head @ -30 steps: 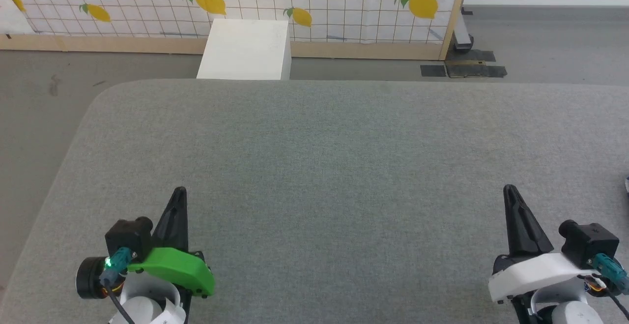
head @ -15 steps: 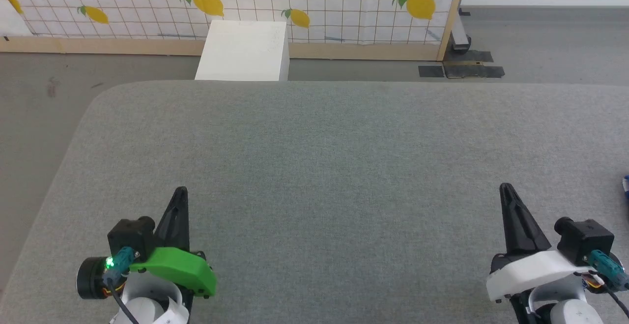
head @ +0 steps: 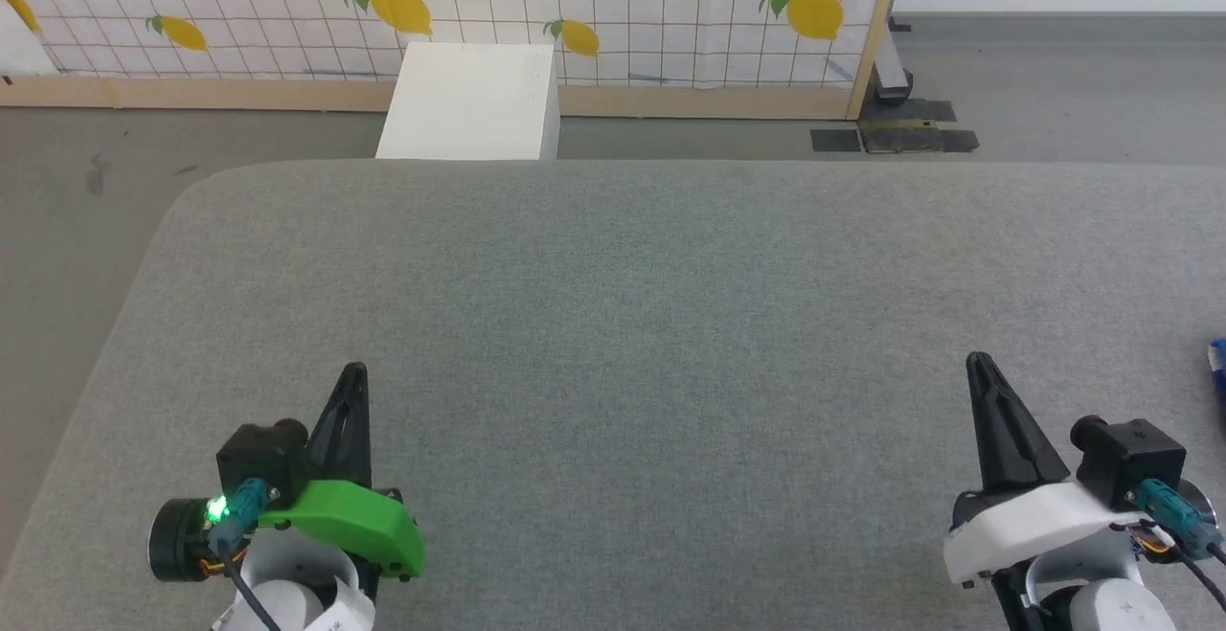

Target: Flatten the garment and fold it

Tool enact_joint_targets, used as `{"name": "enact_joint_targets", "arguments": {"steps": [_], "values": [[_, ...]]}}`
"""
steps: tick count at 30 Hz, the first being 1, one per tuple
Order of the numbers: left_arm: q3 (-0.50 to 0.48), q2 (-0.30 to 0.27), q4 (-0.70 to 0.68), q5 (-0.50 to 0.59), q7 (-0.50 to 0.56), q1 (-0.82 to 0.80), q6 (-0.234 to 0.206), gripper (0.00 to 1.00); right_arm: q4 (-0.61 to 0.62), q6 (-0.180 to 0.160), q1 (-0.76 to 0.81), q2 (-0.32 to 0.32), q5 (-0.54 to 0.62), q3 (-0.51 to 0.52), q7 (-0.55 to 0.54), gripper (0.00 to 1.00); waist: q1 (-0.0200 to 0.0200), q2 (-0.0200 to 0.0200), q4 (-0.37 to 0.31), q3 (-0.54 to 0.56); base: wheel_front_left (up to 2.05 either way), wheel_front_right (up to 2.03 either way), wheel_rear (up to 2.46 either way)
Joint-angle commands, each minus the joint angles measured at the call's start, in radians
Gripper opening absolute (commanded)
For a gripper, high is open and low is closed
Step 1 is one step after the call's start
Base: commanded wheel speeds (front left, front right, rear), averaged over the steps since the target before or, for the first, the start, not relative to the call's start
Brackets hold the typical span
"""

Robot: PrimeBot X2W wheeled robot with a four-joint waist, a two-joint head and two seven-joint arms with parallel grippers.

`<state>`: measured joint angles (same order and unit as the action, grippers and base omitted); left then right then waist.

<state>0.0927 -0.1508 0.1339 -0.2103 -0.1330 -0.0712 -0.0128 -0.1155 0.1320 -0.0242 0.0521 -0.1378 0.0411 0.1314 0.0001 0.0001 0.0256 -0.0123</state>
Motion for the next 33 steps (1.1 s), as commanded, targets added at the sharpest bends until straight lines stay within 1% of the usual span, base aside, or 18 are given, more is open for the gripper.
{"name": "enact_joint_targets", "arguments": {"steps": [1,33], "values": [[-0.008,0.011,-0.011,0.019,0.01,0.021,0.004,0.0,0.012,-0.001,0.011,-0.001,0.013,-0.004,-0.009,0.0,0.0,-0.0001,-0.001,0.001,0.0,0.0,0.0],[-0.051,0.056,-0.073,0.115,0.072,0.046,0.008,0.0,0.064,-0.001,0.018,-0.001,0.076,-0.023,-0.07,0.0,0.0,-0.0001,-0.013,0.006,0.0,0.0,0.0]]}}
